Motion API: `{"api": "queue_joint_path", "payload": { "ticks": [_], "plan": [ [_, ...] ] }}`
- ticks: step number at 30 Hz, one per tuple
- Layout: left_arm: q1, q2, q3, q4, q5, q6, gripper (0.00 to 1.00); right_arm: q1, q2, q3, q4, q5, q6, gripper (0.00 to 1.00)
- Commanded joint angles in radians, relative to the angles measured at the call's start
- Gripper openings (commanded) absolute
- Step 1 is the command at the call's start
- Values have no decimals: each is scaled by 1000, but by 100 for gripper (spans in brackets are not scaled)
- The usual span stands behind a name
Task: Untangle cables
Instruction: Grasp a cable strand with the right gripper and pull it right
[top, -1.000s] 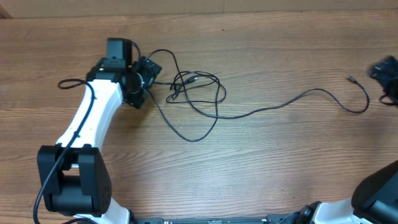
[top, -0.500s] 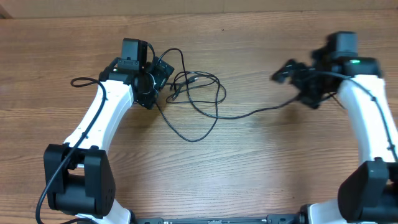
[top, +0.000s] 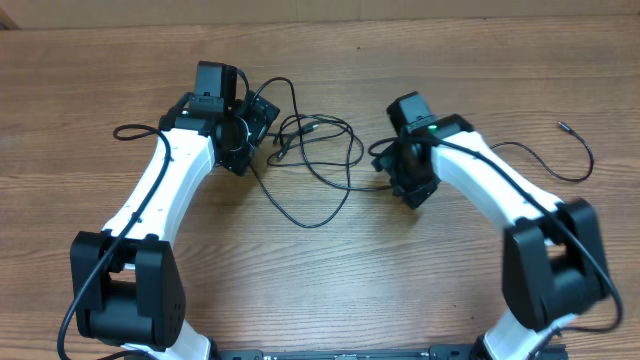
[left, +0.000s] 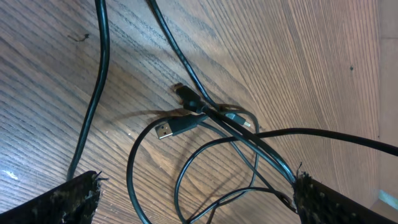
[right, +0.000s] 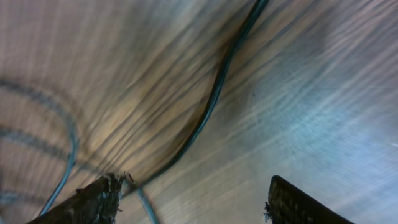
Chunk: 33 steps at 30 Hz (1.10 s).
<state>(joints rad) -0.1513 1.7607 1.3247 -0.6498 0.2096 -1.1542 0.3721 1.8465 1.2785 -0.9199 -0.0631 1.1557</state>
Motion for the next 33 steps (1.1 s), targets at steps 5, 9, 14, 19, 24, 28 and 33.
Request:
{"api": "queue_joint_path", "payload": {
  "ticks": [5, 9, 14, 19, 24, 28, 33],
  "plan": [
    [-8, -9, 13, 2, 1, -21, 100, 49, 102, -2, 80, 36, 154, 72],
    [-8, -9, 13, -5, 1, -21, 100, 61, 152, -2, 51, 29, 226, 59],
    [-8, -9, 13, -5, 1, -20, 100, 65, 194, -2, 13, 63, 232, 18],
    [-6, -9, 13, -25, 0, -20, 100, 35, 225, -2, -36, 122, 230, 4],
    [-6, -9, 13, -34, -7, -20, 100, -72, 204, 39, -190, 255, 227, 4],
    [-6, -9, 13, -34, -11, -20, 99, -269, 173, 134, -454, 523, 229, 4],
    [-6, -9, 13, -37, -89, -11, 100, -513, 142, 202, -579, 653, 206, 4]
  ]
}}
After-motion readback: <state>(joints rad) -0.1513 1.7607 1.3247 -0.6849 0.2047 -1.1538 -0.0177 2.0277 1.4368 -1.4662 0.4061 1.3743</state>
